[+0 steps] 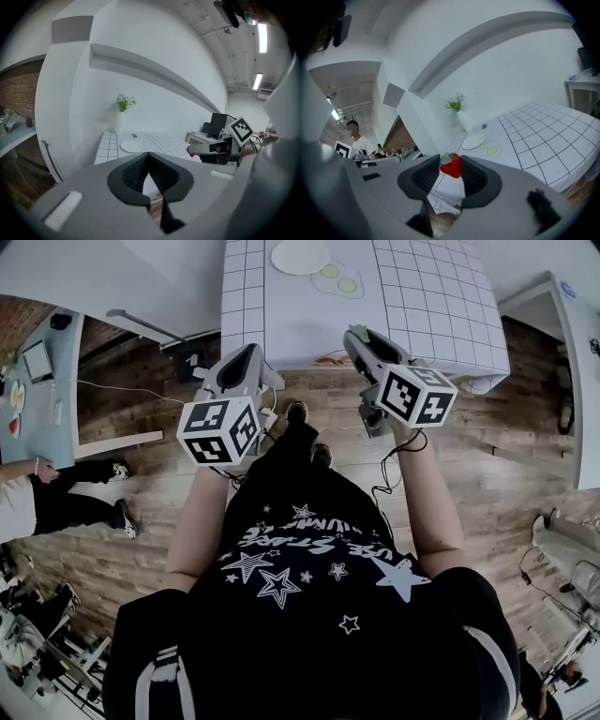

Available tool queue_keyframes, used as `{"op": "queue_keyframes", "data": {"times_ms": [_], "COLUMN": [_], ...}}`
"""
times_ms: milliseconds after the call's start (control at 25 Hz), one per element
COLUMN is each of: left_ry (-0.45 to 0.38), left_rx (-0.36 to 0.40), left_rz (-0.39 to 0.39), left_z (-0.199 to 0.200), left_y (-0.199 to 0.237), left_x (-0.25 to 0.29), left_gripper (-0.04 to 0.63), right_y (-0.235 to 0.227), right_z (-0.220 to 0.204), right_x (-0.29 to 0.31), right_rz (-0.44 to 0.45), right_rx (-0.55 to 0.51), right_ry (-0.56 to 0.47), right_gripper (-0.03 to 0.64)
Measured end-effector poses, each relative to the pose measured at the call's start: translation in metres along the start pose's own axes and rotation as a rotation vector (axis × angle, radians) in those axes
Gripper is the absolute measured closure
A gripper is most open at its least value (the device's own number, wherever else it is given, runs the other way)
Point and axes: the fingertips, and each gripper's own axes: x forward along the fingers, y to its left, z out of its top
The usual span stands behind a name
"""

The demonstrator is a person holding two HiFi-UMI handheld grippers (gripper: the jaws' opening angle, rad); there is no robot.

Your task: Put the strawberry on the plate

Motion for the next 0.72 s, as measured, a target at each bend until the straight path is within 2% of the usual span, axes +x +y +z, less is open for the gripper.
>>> {"op": "queue_keyframes", "data": {"times_ms": [360, 720], "left_ry": [-0.034, -0.045], "left_rx": [-0.027, -0.051], "left_rz": [-0.032, -0.047], "left_z": [0.017, 0.045], "left_y": [0.029, 0.074], "left_x": [0.049, 0.116], "left_gripper": [0.586, 0.586], "right_y": [-0.011, -0.037], "right_z": [0.017, 0.051], "right_x": [0.041, 0.114], "right_rz": [-0.015, -0.034], "right_rx": [-0.059, -0.095], "right_ry": [0.030, 0.062], "right_gripper": [0.469, 0.469]}}
